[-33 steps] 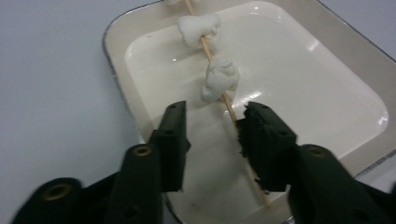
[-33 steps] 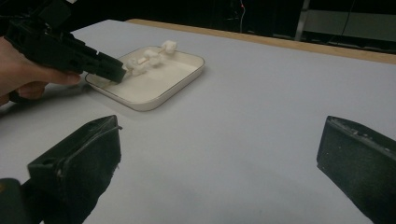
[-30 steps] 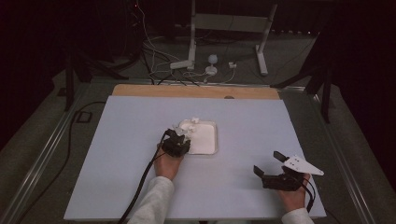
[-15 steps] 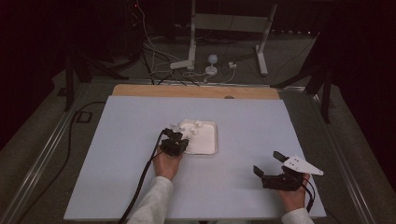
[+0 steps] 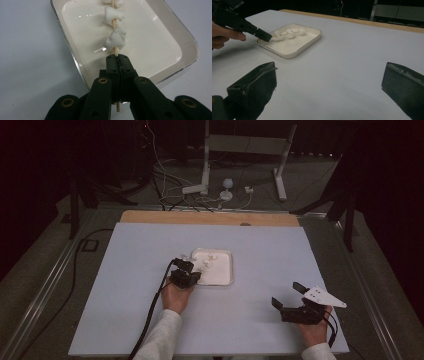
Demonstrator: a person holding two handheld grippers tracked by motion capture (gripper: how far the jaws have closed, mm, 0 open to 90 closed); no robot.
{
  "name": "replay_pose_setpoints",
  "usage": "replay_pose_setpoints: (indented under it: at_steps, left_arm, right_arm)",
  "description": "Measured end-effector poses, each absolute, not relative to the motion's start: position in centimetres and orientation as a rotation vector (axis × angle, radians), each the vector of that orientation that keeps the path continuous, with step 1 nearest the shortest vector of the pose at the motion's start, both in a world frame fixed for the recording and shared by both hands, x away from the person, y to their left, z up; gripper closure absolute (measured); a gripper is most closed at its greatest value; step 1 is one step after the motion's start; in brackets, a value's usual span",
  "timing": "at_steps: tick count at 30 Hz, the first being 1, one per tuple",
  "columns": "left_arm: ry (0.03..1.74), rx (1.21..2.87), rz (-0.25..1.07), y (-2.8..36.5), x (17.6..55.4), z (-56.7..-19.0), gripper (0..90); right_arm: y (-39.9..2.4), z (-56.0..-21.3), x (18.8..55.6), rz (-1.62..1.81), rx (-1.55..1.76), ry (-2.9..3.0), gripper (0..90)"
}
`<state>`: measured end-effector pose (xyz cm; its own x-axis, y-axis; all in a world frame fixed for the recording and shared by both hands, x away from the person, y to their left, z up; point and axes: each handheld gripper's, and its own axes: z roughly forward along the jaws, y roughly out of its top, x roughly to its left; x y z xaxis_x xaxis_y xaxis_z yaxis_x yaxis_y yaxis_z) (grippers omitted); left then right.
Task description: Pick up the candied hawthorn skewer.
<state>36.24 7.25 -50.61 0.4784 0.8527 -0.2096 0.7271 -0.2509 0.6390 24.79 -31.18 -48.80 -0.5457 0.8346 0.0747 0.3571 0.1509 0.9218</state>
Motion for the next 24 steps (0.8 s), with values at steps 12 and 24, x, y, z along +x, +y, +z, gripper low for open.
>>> replay_pose_setpoints:
  at_steps: [12,24]
  left_arm:
    - [1.206,1.956,0.204,8.7,34.9,-49.4,90.0]
    - [1.108,1.867,0.22,11.0,33.1,-47.0,90.0]
  right_arm:
    - [-31.0,-48.8,24.8,1.389,1.145,1.979,0.0]
    - [-30.8,-48.2,25.1,1.407,1.176,1.994,0.0]
